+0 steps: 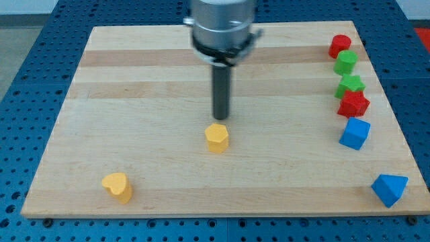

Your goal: Place the yellow hexagon above the blue triangle

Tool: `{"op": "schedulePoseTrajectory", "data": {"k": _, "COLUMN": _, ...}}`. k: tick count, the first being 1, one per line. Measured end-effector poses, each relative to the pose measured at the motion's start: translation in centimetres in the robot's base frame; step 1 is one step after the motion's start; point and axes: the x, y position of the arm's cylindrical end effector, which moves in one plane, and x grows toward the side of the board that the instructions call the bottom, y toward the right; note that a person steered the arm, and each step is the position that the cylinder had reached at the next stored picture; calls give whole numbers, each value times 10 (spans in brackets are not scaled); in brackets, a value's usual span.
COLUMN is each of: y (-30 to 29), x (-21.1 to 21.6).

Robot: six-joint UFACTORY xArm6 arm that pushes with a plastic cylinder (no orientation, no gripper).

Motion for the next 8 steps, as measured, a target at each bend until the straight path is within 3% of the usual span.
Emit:
{"op": "schedulePoseTrajectory", "data": {"k": 1, "y": -53, "x": 13}}
{"op": "schedulePoseTrajectory", "data": {"k": 2, "y": -65, "x": 75}}
{"op": "schedulePoseTrajectory", "data": {"k": 3, "y": -72, "x": 76}}
{"op": "schedulePoseTrajectory", "data": {"k": 4, "y": -14, "x": 82}}
{"op": "schedulePoseTrajectory", "data": {"k": 8, "y": -7, "x": 55}}
